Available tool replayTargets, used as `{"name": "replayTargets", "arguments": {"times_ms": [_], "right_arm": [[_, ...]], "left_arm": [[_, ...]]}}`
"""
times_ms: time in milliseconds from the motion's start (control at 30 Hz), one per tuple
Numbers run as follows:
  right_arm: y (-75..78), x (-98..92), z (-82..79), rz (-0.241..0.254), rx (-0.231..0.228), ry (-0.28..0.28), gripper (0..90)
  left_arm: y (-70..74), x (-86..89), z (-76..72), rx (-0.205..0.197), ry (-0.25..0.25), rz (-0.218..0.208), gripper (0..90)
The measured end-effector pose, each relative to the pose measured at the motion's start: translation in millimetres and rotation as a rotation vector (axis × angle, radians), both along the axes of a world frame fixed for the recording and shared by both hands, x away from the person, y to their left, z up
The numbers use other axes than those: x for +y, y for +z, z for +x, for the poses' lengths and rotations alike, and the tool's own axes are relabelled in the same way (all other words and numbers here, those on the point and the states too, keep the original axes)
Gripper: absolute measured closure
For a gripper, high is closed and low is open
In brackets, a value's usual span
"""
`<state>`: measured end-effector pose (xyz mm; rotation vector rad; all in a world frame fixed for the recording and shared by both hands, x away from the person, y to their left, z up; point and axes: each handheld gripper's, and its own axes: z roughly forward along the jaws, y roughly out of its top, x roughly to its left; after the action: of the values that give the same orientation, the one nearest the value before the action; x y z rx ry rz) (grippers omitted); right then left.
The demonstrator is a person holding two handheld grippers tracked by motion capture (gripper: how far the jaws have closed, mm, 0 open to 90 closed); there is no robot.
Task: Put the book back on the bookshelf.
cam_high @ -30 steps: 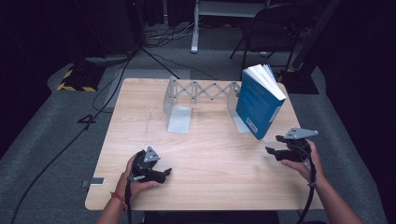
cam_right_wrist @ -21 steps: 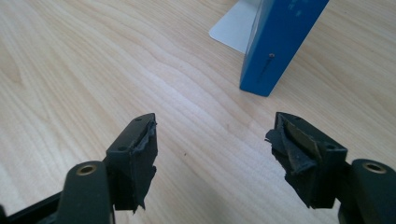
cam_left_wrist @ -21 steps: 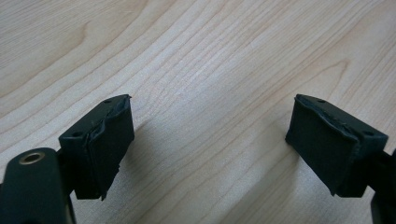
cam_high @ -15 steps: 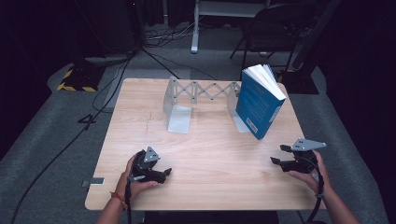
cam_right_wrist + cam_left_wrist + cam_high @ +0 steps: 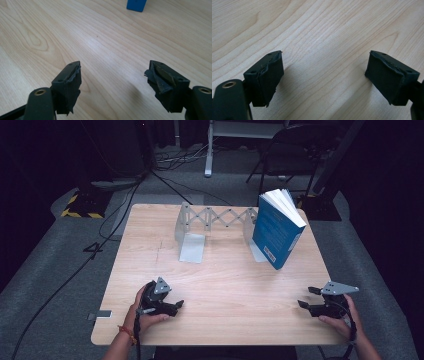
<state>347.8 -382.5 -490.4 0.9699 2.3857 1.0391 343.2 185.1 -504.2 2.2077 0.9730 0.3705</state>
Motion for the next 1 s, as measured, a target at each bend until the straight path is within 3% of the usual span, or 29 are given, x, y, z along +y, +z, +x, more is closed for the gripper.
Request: {"name": "replayTargets", "arguments": {"times_ms": [567, 1000], "right_arm": [[-13.2, -21.9, -19.4, 0.031, 0.027, -0.076, 22.4], [-13.7, -23.2, -21.5, 0.035, 0.039, -0.081, 21.2]], "left_arm": [[-0.2, 0.5, -1.0, -0.002, 0.001, -0.001, 15.0], [-0.2, 0.5, -1.4, -0.001, 0.002, -0.002, 14.9]]}}
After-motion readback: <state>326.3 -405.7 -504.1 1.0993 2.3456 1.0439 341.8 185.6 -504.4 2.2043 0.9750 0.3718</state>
